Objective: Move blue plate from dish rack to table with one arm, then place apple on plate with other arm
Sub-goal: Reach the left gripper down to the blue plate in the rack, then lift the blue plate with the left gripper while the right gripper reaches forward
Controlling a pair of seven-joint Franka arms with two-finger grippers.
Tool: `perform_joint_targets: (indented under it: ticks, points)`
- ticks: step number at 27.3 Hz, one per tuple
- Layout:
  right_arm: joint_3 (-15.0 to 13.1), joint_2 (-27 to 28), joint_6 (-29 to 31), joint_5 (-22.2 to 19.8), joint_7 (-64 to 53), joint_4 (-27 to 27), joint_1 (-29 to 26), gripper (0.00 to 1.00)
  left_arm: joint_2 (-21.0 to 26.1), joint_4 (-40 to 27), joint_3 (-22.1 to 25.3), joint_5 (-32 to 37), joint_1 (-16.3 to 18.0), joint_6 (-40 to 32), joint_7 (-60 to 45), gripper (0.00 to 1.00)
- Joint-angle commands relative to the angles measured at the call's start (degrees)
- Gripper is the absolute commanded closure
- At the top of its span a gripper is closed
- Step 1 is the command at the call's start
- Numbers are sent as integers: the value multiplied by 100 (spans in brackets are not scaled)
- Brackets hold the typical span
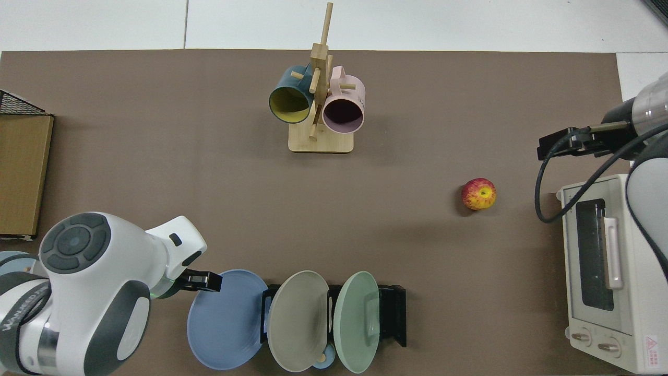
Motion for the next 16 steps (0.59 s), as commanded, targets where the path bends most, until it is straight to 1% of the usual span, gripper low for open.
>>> perform_joint_targets:
  ticks: [1, 3, 4, 5, 6, 7, 9, 11, 12, 15, 16]
  points:
    - [47, -108, 111, 83, 94, -134, -57, 0, -316, -318, -53, -187, -111, 40, -48, 1]
    - [47, -108, 111, 83, 94, -134, -57, 0, -351, -318, -184, -187, -120, -13, -49, 1]
    - [47, -108, 111, 83, 94, -134, -57, 0, -360, -318, -211, -187, -120, -31, -49, 4]
    - [47, -117, 111, 83, 94, -134, -57, 0, -369, -318, -229, -196, -120, -48, -49, 16]
    - [47, -108, 111, 83, 94, -134, -57, 0, -369, -310, -255, -196, -120, -57, -49, 30]
    - [47, -108, 111, 83, 94, -134, -57, 0, -369, -301, -264, -187, -120, -83, -49, 47]
    - [56, -117, 111, 91, 67, -134, -57, 0, -369, -292, -273, -187, -120, -92, -40, 74]
    - [82, -108, 111, 92, 41, -134, 4, 0, -369, -292, -273, -187, -129, -145, -40, 95]
    - [108, -117, 111, 74, 41, -134, 22, 0, -369, -275, -281, -187, -137, -189, -57, 100]
    - [135, -231, 155, 74, 76, -344, 109, 0, -351, -239, -299, -178, -129, -233, -40, 100]
    - [135, -249, 277, 83, 76, -424, 110, 0, -343, -204, -299, -178, -129, -233, -40, 100]
